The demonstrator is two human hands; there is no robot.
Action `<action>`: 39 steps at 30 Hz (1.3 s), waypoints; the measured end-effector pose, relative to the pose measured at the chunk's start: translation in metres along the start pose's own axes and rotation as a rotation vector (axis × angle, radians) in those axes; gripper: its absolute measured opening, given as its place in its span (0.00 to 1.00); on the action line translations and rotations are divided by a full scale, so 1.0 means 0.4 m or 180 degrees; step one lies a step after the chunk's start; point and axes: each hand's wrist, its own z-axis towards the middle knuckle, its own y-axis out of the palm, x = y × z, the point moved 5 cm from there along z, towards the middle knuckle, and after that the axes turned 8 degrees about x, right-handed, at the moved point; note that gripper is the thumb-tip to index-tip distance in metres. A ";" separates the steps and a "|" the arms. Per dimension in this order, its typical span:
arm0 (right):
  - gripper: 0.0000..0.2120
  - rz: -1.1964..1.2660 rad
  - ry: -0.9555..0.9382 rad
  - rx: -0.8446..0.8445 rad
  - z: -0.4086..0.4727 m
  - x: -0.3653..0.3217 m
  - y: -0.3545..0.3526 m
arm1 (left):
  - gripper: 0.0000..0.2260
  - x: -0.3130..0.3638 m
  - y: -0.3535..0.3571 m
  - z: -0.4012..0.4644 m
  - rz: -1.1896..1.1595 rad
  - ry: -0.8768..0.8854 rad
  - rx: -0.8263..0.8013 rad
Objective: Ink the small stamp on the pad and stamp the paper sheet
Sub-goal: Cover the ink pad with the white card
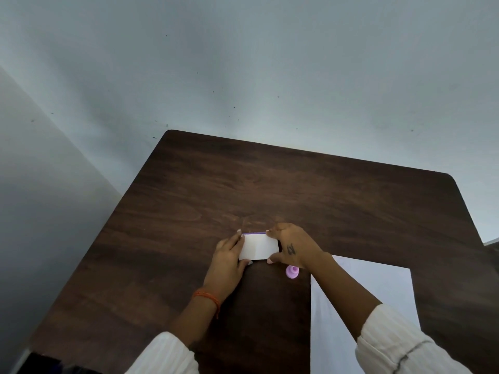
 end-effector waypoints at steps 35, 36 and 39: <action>0.31 0.0038 0.0050 0.0022 -0.022 -0.010 -0.008 | 0.31 -0.004 -0.009 0.006 -0.0232 -0.0243 -0.0166; 0.31 0.0023 0.0051 -0.0004 -0.021 -0.010 -0.010 | 0.31 -0.005 -0.010 0.009 -0.0218 -0.0232 -0.0196; 0.31 -0.0040 0.0059 -0.0080 -0.020 -0.011 -0.009 | 0.31 -0.006 -0.008 0.013 -0.0134 -0.0266 -0.0291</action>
